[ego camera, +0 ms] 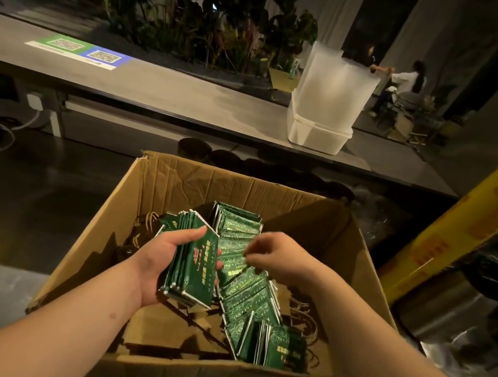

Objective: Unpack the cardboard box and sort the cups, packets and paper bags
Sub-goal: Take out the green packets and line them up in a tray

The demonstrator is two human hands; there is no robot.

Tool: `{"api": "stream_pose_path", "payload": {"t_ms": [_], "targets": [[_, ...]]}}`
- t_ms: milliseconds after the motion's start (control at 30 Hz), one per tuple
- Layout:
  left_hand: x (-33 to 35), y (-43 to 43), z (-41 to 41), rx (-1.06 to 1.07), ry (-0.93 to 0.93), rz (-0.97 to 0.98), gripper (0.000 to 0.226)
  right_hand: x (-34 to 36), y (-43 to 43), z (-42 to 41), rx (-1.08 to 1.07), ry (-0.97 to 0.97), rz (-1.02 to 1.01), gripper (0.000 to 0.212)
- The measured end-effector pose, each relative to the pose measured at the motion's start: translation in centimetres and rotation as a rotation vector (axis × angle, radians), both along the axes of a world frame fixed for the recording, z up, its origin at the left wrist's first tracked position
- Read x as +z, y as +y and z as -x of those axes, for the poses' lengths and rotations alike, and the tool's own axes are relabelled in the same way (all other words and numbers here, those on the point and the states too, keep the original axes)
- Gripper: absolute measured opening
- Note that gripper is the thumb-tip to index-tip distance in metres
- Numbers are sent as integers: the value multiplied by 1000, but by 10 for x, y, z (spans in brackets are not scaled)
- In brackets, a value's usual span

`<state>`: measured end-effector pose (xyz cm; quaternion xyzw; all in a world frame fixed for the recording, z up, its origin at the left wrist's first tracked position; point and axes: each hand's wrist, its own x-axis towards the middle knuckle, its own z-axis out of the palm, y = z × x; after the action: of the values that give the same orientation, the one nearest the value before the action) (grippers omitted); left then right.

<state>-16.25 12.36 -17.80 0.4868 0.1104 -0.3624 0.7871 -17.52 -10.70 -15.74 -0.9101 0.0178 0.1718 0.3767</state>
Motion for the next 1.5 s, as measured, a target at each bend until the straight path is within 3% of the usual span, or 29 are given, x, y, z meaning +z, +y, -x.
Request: {"api": "stream_pose_path", "payload": {"t_ms": [67,133,200,333,400,467,600,733,1000,1267,1400,1500], "targets": [[-2,-1,-2,5,-5,4,59,-18,-34,8,34,80,239,15],[-5,-1,-5,9,-17,-3,60,-38,-61,22,55,283,387,25],[-7,-2,-7,20,-27,-9,60,-55,-77,32,39,406,433,39],[-9,-3,-10,30,-29,0,59,-74,-73,36,148,424,525,68],[-10,-4,-10,24,-24,-2,58,-77,-63,35,247,403,588,67],[-10,-4,-10,17,-19,6,58,-78,-61,31,264,360,605,52],[-12,-3,-12,21,-4,24,59,-72,-78,22,47,331,318,23],[-13,-4,-12,18,9,27,61,-66,-86,23,-130,243,98,10],[-13,-4,-10,20,3,17,60,-63,-79,19,-353,203,-179,16],[-12,-4,-10,17,7,-9,60,-57,-84,23,-455,212,-233,18],[-10,-3,-8,7,-18,-18,59,-46,-77,18,-551,187,-489,22],[-7,-2,-6,9,-15,-6,56,-28,-45,14,-510,162,-637,13]]}}
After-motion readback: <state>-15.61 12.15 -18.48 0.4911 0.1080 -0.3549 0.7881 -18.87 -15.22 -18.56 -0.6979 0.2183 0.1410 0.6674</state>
